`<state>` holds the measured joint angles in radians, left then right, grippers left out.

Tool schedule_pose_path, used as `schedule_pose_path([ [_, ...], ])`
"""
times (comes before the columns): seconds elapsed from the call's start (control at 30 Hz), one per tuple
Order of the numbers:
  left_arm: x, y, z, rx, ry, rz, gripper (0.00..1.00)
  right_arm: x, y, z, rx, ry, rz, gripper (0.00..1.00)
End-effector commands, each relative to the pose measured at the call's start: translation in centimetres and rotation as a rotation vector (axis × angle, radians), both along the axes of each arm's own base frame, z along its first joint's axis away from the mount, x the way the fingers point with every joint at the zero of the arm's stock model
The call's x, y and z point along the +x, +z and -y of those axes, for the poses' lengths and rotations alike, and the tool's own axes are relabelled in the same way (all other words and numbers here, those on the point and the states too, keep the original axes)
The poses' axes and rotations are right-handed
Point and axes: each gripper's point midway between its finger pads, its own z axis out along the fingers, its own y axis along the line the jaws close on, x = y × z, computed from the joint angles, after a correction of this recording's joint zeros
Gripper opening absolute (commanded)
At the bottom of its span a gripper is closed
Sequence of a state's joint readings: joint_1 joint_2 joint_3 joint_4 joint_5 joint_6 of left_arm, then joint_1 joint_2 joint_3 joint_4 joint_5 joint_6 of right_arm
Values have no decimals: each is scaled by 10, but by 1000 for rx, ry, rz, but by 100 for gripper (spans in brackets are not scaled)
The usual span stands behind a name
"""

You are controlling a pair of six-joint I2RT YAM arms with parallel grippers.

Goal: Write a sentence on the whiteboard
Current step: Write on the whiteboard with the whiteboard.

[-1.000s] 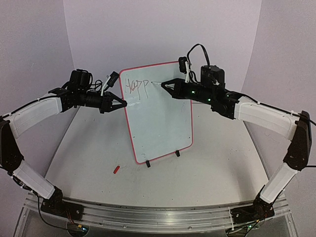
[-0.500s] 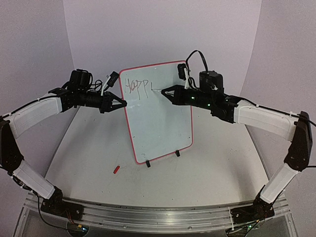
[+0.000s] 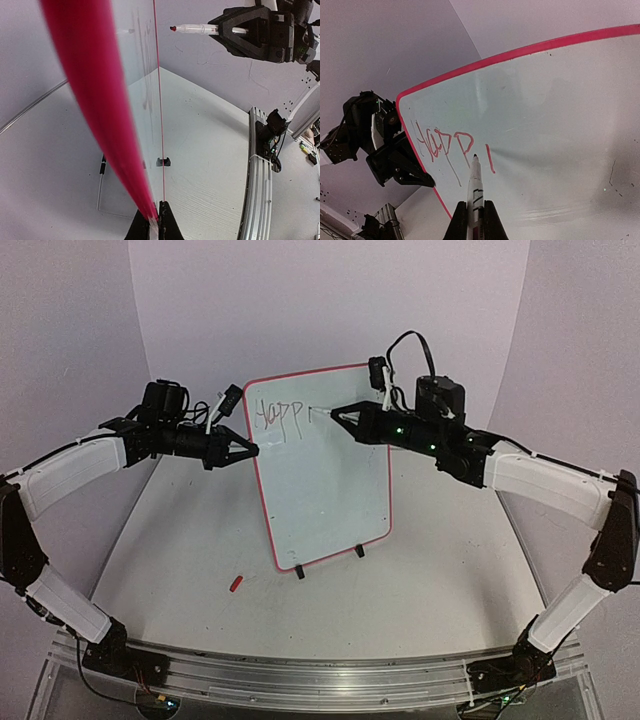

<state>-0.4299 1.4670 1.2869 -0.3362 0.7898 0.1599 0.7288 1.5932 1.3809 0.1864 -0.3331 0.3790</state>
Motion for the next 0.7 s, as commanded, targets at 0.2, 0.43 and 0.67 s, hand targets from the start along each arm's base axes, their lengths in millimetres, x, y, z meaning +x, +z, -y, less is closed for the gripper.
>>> schedule_pose_path([
  [0.2,-15,-52,-1,135,-32,-115,0,14,39,-4,57,-31,104,0],
  [0.43,-16,-53,0,133,-37,-119,0,21,32,-7,46,-50,96,0],
  [0.67,-16,-53,1,133,-39,-119,0,28,26,-5,40,-83,82,0],
])
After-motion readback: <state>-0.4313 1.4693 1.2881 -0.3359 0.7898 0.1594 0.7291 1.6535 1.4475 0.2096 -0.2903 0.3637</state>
